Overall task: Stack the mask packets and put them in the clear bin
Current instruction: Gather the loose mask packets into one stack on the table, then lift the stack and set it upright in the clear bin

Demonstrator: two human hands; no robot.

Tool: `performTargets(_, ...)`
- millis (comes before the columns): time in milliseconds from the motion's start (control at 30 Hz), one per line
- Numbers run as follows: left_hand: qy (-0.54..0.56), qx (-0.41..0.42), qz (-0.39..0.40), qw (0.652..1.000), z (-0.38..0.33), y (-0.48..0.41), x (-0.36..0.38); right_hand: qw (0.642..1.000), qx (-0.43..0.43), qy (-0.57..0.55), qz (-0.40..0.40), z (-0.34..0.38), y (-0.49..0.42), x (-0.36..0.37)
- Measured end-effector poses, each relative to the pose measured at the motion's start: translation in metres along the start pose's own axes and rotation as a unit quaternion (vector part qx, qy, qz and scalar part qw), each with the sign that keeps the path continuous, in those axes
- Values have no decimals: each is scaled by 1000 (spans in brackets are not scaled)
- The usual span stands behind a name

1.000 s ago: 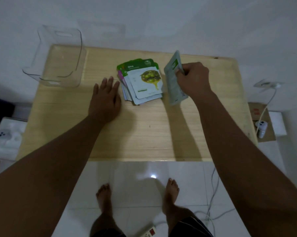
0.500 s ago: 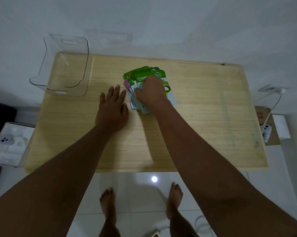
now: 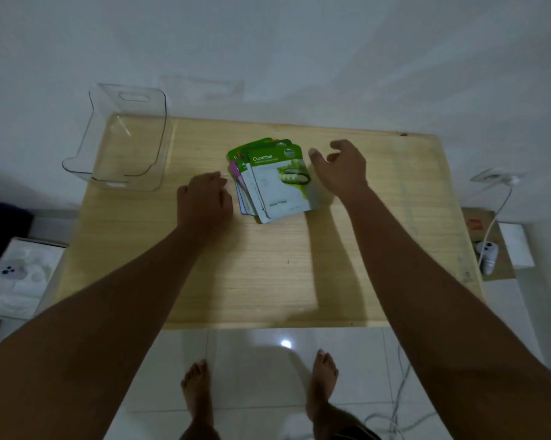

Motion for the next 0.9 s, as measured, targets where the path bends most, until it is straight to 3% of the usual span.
performTargets(100,120,-133,-34,983,-8,-14,-20,993,83,3,88,-18,-12,4)
performTargets(233,179,-236,62,953,-12,-26,-21,982,93,-1,167,-14,0,12)
performTargets(300,266,-266,95,922,-20,-27,-18,976,85,11,201,-10,6,20)
performTargets(400,318,-267,133,900,-36,-24,-18,972,75,35,220,-10,13,32)
performTargets(600,348,-260,181,883,-45,-30,-12,962,86,-34,256,-3,28,41)
performTargets(767,434,-263,144,850,-39,-25,1,947,117,-65,293,-2,33,47)
performTargets(900,455,-206,102,860,-37,-27,3,942,117,-64,308,-5,31,53)
Point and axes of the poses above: each hand's wrist, its own y-axis away from the middle knuckle, its own x-axis out of the palm, z = x × y, the point moved 4 cm from there along -y, towards the middle knuckle, and after that the axes turned 9 degrees about x, right-handed, at the moved point
